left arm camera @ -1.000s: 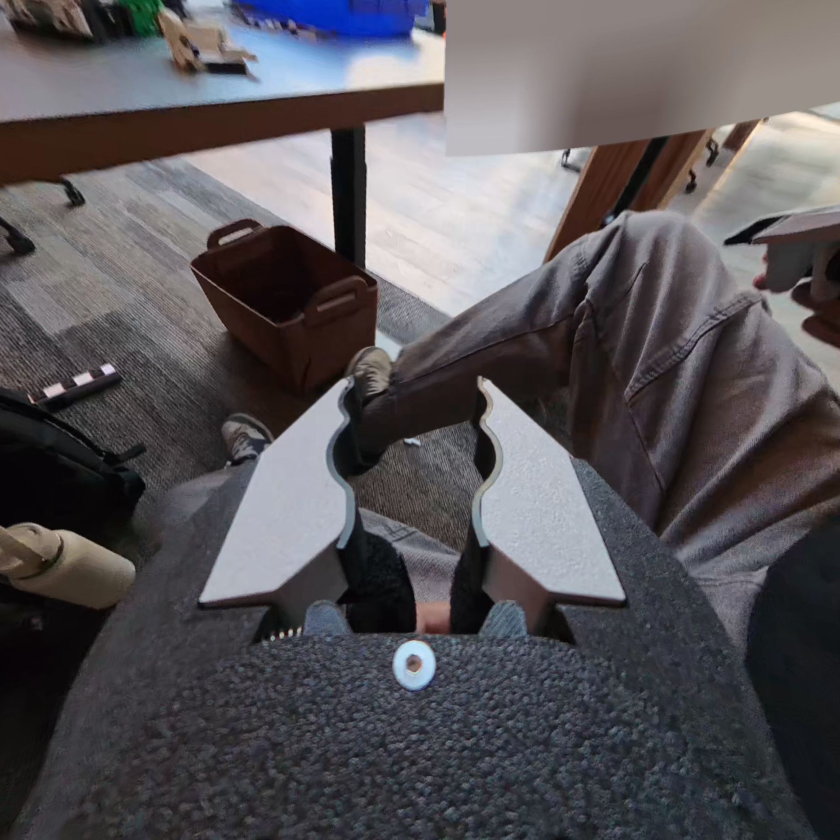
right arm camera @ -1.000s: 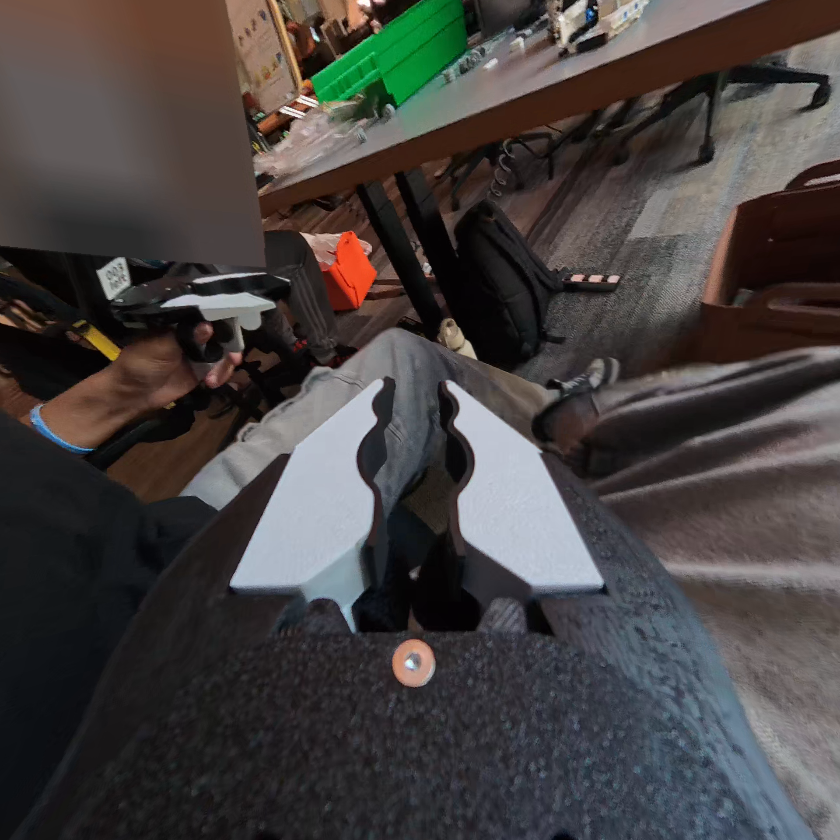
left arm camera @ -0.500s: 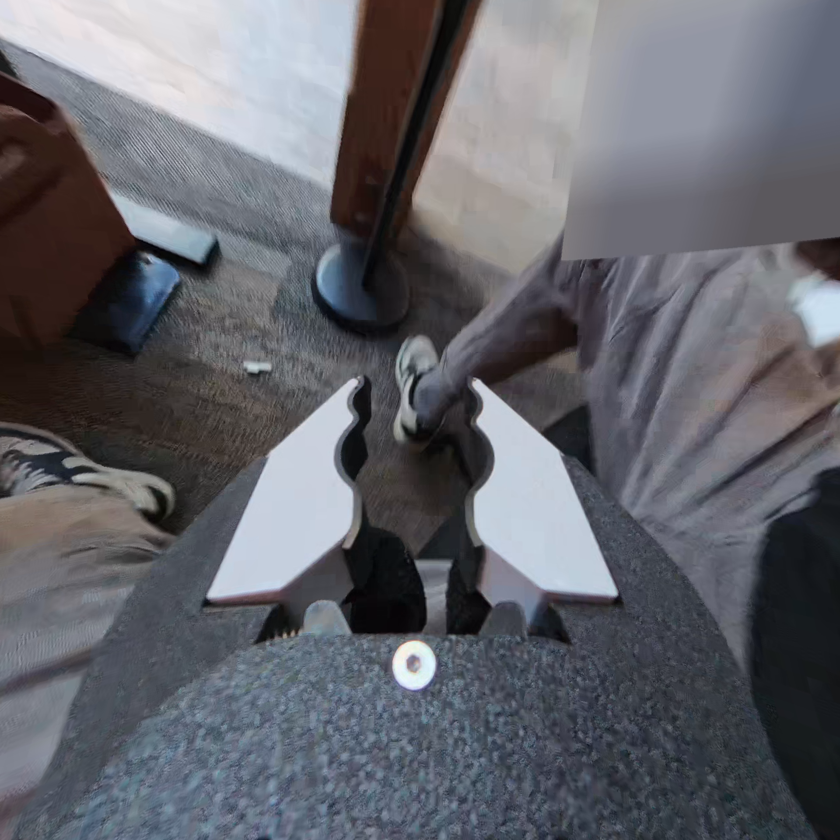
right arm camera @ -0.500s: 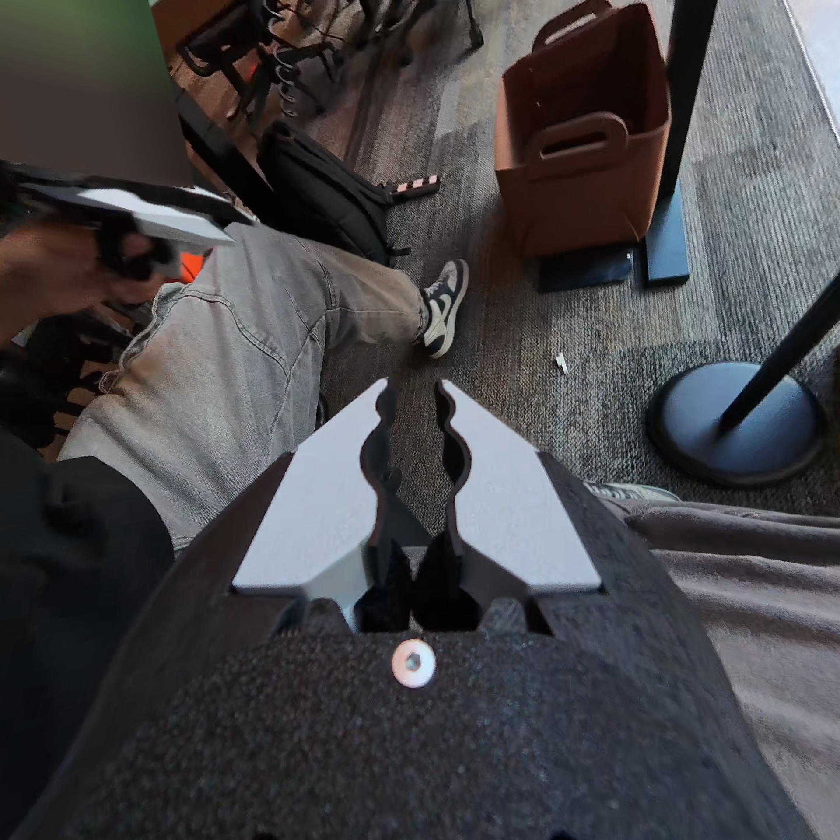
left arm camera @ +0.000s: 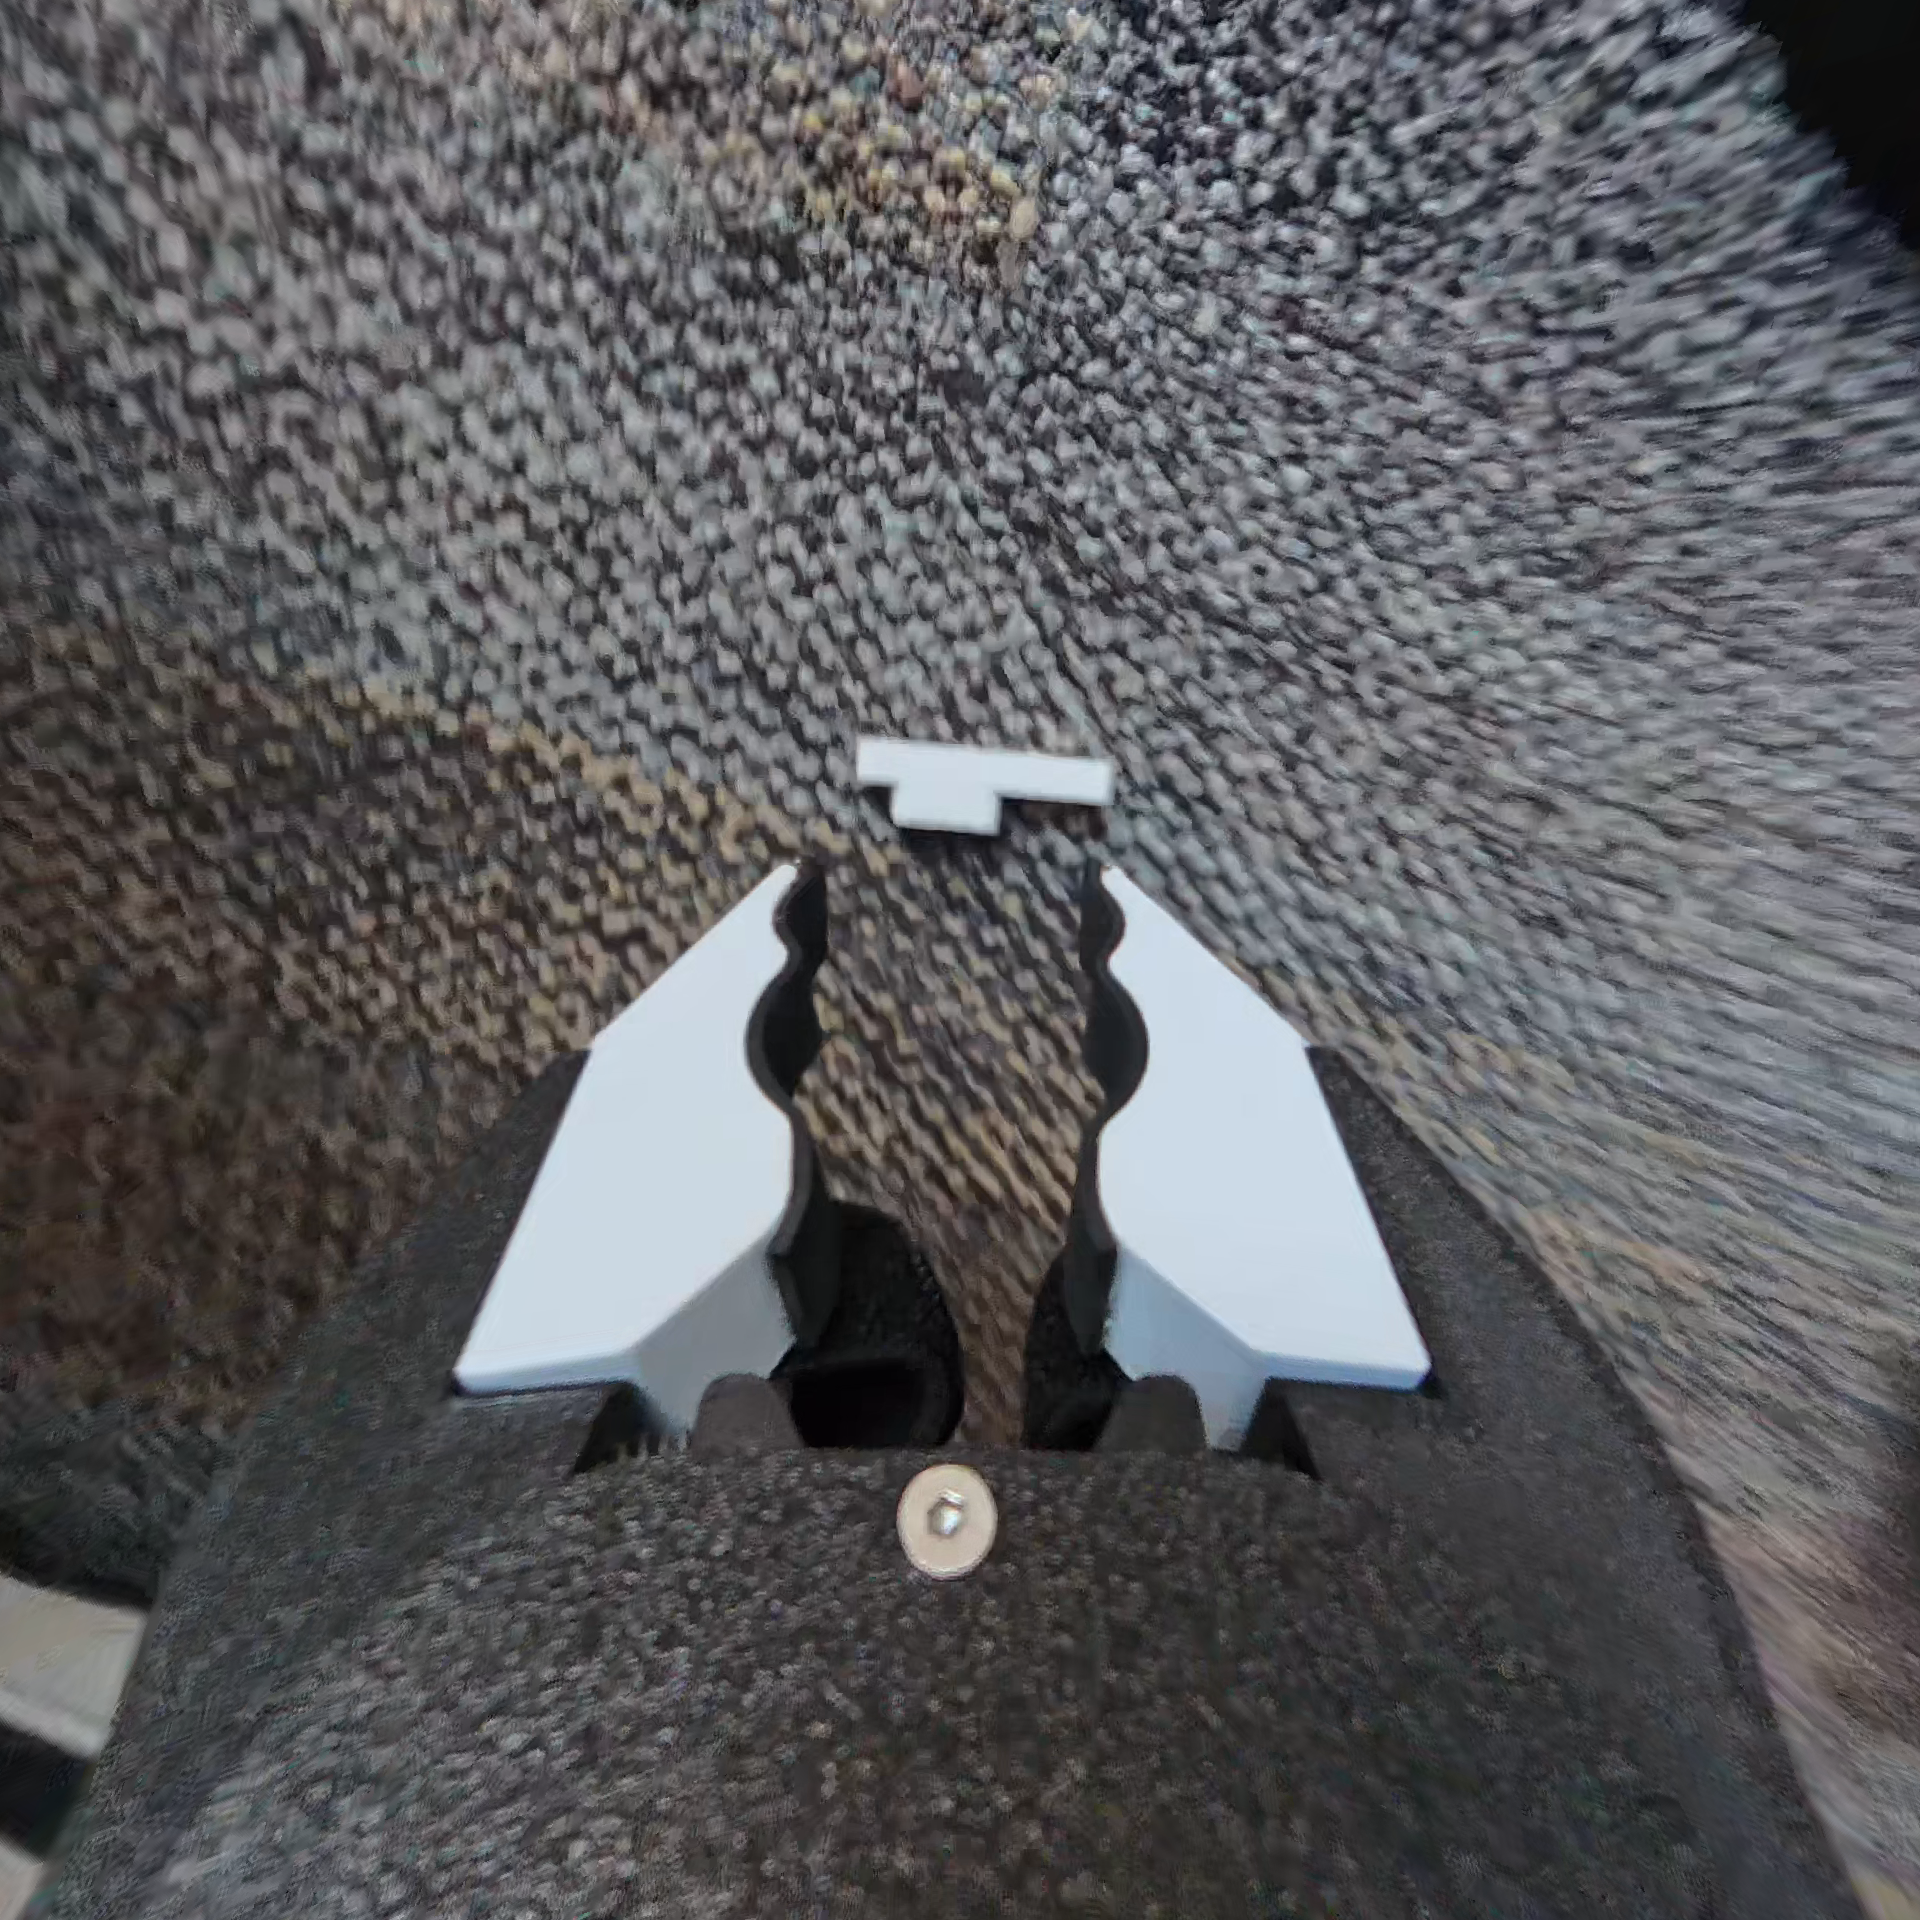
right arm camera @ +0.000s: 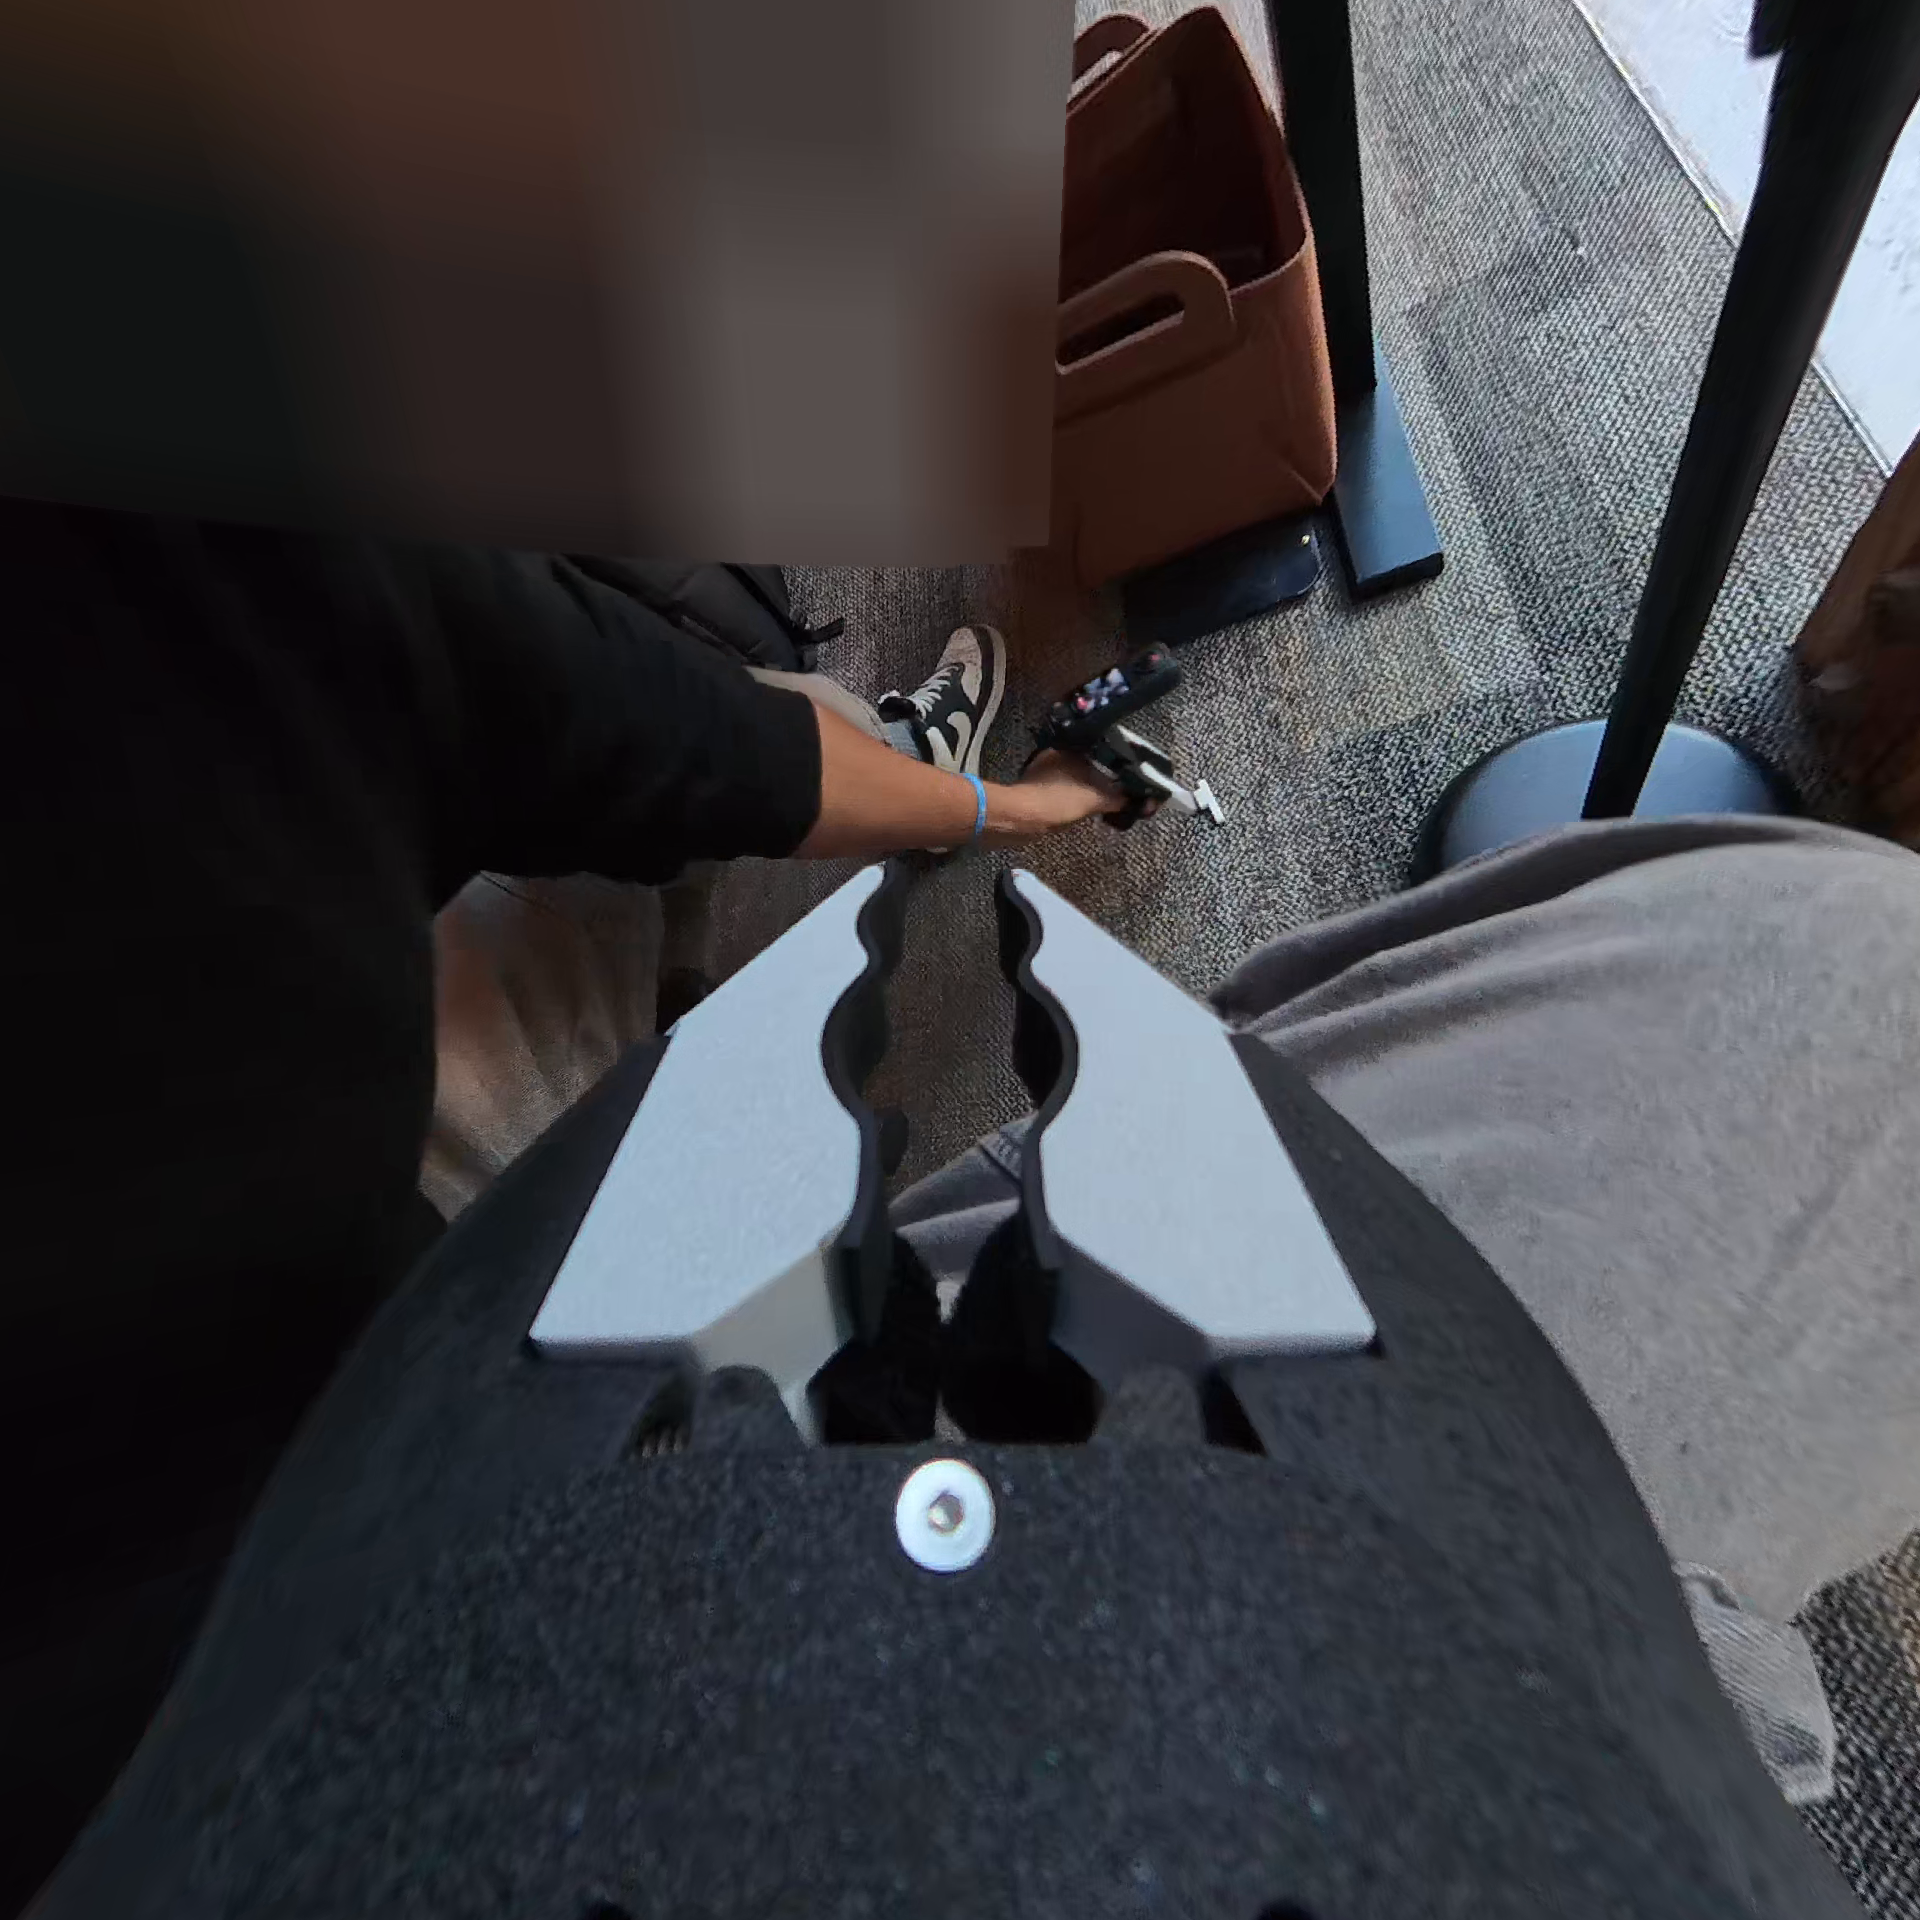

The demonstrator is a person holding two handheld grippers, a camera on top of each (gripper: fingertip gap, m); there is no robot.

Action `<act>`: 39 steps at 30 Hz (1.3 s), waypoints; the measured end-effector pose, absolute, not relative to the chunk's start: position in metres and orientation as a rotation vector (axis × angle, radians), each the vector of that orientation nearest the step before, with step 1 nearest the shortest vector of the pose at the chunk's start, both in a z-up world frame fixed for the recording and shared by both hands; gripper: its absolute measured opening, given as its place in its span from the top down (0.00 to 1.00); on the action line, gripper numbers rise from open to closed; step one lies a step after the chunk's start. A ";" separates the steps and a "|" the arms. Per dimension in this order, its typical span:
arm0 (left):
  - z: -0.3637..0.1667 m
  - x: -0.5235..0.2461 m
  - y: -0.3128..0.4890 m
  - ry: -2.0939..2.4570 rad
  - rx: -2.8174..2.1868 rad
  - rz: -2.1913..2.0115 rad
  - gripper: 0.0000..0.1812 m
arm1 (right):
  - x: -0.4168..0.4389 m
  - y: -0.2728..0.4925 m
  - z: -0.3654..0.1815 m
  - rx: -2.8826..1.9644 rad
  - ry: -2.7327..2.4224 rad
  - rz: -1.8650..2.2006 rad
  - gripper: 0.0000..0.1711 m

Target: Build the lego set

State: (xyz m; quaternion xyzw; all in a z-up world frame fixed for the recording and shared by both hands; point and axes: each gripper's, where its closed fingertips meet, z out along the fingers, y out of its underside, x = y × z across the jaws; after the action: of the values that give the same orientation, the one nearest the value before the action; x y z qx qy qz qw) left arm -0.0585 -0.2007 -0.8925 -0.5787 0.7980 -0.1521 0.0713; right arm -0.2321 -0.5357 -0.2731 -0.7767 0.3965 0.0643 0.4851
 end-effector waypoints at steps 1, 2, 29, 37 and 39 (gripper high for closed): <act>-0.903 -0.051 -0.203 2.396 -1.688 -0.445 0.74 | -0.231 -0.536 -0.279 -1.908 0.971 0.144 0.90; -0.912 -0.050 -0.209 2.420 -1.663 -0.463 0.76 | -0.230 -0.537 -0.286 -1.932 0.976 0.137 0.90; -0.666 -0.009 -0.280 2.352 -1.157 -1.050 0.87 | -0.199 -0.473 -0.298 -2.092 0.790 0.117 0.91; -0.277 -0.097 -0.324 2.093 -0.365 -1.354 0.88 | -0.160 -0.357 -0.197 -1.986 0.650 0.063 0.87; -0.217 -0.126 -0.310 1.999 -0.301 -1.346 0.88 | -0.159 -0.331 -0.167 -1.984 0.580 0.125 0.85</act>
State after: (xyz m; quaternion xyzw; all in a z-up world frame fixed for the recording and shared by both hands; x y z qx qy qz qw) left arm -0.1256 -0.3104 -0.2168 -0.1160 0.7713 -0.5194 0.3490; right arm -0.1588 -0.3307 -0.1665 -0.8240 0.2407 0.0518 0.5102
